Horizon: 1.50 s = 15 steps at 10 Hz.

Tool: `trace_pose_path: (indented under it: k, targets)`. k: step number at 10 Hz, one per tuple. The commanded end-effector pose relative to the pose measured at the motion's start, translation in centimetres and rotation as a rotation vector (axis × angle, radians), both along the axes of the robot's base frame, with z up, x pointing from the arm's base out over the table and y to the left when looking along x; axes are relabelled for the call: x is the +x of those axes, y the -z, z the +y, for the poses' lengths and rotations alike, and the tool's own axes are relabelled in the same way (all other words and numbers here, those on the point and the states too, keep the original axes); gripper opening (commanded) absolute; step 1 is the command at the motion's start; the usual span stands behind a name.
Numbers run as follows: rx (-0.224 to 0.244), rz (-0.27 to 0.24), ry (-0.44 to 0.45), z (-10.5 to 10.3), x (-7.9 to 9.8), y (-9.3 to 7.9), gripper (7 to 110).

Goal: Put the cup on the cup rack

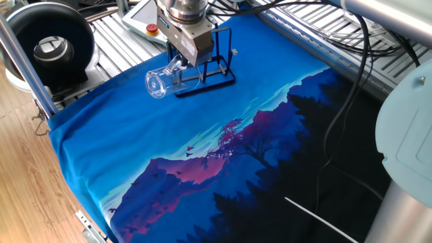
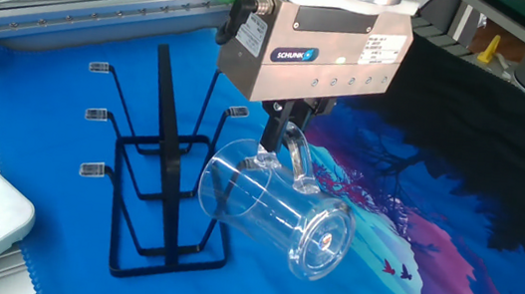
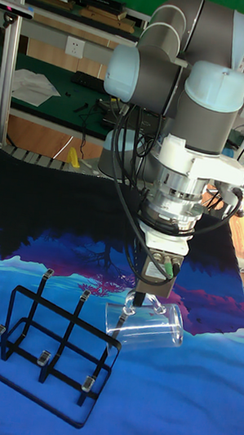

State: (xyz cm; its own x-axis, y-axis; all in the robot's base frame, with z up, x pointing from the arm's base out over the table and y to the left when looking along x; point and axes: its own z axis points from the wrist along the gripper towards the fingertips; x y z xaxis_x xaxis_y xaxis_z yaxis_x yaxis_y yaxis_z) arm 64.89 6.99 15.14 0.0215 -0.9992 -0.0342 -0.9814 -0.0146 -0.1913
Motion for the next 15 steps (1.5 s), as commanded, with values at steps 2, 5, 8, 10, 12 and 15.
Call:
trace_pose_path:
  k: [2,5,8,10,12,15]
  targets:
    - [0.015,0.009,-0.023,0.4,-0.2,-0.1,7]
    - [0.014,0.018,-0.037,0.4,-0.5,-0.1,7]
    - [0.009,0.019,-0.040,0.1,-0.5,-0.1,7]
    - [0.005,0.019,-0.037,-0.5,-0.5,-0.2,7]
    - [0.009,0.020,-0.046,-1.1,-0.3,-0.3,7]
    - [0.021,0.025,-0.065,-2.1,-0.2,-0.5,7]
